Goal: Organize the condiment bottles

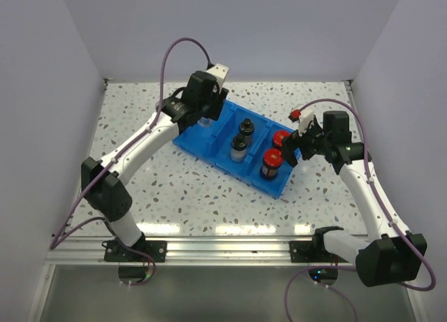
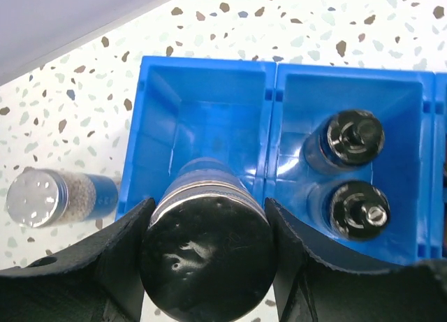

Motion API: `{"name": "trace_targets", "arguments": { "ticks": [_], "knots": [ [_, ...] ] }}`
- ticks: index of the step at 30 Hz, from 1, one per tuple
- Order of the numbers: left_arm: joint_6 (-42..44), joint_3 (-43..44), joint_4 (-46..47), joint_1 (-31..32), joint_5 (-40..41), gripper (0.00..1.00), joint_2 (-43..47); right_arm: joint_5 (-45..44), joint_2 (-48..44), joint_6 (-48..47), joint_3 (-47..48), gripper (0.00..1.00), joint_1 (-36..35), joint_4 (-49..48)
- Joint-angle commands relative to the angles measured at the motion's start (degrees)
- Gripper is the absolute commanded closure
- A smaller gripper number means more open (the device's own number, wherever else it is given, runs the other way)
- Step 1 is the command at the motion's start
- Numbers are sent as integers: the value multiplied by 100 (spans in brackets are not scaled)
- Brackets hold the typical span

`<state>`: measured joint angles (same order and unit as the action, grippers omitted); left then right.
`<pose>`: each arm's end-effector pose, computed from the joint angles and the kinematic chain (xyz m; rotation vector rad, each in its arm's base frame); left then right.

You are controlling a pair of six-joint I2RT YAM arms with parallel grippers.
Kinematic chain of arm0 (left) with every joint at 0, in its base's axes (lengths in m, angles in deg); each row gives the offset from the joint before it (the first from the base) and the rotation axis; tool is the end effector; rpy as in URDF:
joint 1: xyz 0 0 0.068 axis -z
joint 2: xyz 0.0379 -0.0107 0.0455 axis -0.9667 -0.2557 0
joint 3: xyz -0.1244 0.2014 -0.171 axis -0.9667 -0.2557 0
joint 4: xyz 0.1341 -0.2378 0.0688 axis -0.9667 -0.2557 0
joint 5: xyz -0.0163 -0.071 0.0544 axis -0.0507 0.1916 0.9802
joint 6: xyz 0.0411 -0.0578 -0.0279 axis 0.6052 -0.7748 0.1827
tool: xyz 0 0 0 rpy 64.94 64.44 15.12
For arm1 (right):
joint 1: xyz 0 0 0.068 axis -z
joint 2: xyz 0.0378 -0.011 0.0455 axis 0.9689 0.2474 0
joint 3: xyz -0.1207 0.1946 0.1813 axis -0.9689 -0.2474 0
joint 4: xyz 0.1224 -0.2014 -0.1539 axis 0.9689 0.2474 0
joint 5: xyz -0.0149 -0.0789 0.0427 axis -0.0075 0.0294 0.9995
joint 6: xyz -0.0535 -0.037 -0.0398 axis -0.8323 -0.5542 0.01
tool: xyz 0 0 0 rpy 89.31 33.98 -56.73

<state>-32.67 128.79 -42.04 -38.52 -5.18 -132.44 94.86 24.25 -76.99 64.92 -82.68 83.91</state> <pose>0.3540 -0.2392 0.3716 0.4179 2.0973 -0.0904 0.2610 0.0587 0.3106 -0.7784 2.1015 0.3374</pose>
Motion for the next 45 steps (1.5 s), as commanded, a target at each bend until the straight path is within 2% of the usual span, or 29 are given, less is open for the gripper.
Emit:
{"name": "trace_targets", "arguments": {
  "ticks": [1, 8, 15, 18, 19, 24, 25, 28, 42, 45],
  "knots": [
    [284, 707, 649, -405, -386, 100, -451, 111, -145, -86, -39, 1, 33, -97],
    [293, 1840, 316, -748, -1081, 100, -1648, 84, -136, -94, -39, 2, 24, -97],
    [91, 1772, 570, -1030, -1432, 99, -2062, 31, -128, -103, -47, 1, 33, -106],
    [3, 1613, 676, -1109, -1617, 91, -2106, 31, -119, -103, -39, 1, 32, -106],
    [-14, 1561, 702, -1126, -1644, 84, -2132, 31, -110, -112, -47, 1, 33, -106],
    [-94, 1490, 755, -1135, -1653, 64, -2229, -3, -128, -112, -48, 1, 33, -106],
    [-129, 1472, 755, -1135, -1636, 57, -2255, 5, -128, -103, -48, 1, 33, -106],
    [-173, 1411, 764, -1135, -1618, 48, -2247, -4, -145, -112, -48, 2, 24, -106],
    [-129, 1051, 913, -1144, -1732, 26, -1614, -21, -172, -121, -48, 1, 24, -106],
    [-120, 1015, 905, -1144, -1732, 25, -1456, -48, -172, -130, -48, 1, 33, -114]
  ]
}}
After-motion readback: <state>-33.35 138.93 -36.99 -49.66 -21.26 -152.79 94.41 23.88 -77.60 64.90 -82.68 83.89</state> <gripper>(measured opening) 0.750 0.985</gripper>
